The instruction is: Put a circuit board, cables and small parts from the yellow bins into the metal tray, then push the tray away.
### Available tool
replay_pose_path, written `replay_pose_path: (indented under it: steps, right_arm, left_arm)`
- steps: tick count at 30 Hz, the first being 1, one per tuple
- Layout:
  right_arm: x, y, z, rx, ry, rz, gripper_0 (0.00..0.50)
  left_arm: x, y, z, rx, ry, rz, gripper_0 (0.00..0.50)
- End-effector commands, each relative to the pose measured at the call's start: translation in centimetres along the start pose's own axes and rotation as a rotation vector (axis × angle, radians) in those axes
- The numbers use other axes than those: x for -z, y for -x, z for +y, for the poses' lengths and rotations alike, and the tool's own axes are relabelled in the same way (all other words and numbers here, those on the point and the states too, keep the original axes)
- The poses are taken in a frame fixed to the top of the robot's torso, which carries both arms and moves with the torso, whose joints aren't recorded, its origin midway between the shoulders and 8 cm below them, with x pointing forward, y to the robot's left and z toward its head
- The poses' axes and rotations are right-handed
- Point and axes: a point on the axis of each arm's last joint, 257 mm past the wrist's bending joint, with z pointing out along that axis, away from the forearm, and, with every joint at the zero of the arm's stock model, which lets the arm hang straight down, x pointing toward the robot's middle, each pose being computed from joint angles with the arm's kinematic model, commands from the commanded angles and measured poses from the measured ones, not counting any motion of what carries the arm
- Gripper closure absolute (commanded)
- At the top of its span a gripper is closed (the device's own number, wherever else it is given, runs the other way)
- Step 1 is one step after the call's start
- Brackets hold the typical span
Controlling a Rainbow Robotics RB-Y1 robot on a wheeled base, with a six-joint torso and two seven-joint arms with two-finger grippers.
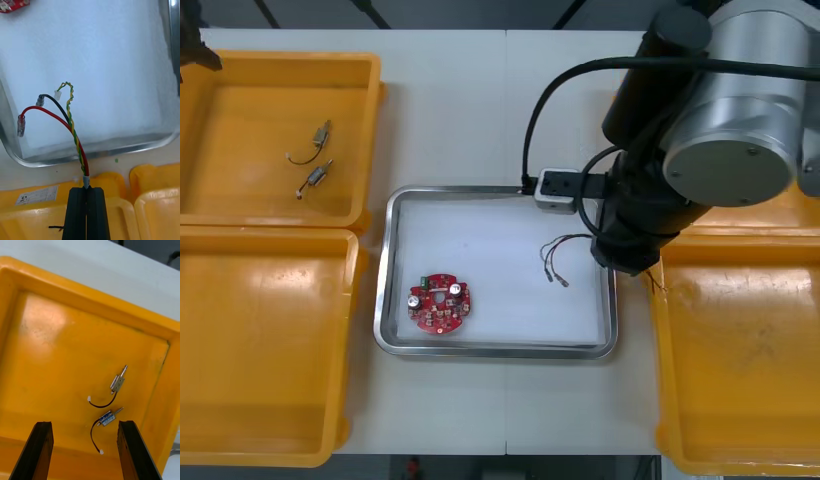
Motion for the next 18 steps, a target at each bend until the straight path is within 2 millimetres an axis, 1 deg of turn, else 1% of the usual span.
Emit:
replay_pose_path:
  steps: [1, 5, 7, 11, 13, 14, 15, 18]
  right_arm:
    - [0.2, 4.7, 0.8, 0.159, 0.012, -0.040, 0.500]
    - [-0.9, 6.2, 1.8, 0.219, 0.041, -0.031, 0.500]
    - [-1.9, 6.5, 2.4, 0.237, 0.059, -0.013, 0.500]
    - [-3.4, 6.6, 3.3, 0.257, 0.071, 0.008, 0.500]
    - [-4.6, 6.6, 3.7, 0.267, 0.070, 0.017, 0.500]
    - [-4.9, 6.7, 3.8, 0.271, 0.069, 0.017, 0.500]
    - [-5.6, 6.6, 4.0, 0.276, 0.068, 0.022, 0.500]
    - [-6.9, 6.6, 4.6, 0.279, 0.078, 0.031, 0.500]
  left_arm:
    - [2.0, 4.3, -4.7, -0.112, -0.079, -0.083, 0.000]
    - [0.8, 4.4, -6.1, -0.149, -0.102, -0.070, 0.000]
    - [0.1, 4.3, -6.8, -0.178, -0.104, -0.064, 0.000]
    - [-1.4, 4.3, -7.7, -0.230, -0.078, -0.064, 0.000]
    - [-2.6, 4.1, -8.3, -0.249, -0.065, -0.067, 0.000]
    - [-2.8, 4.1, -8.5, -0.256, -0.061, -0.068, 0.000]
    - [-3.4, 3.9, -8.8, -0.266, -0.052, -0.062, 0.000]
    - [-4.5, 3.6, -9.0, -0.282, -0.038, -0.057, 0.000]
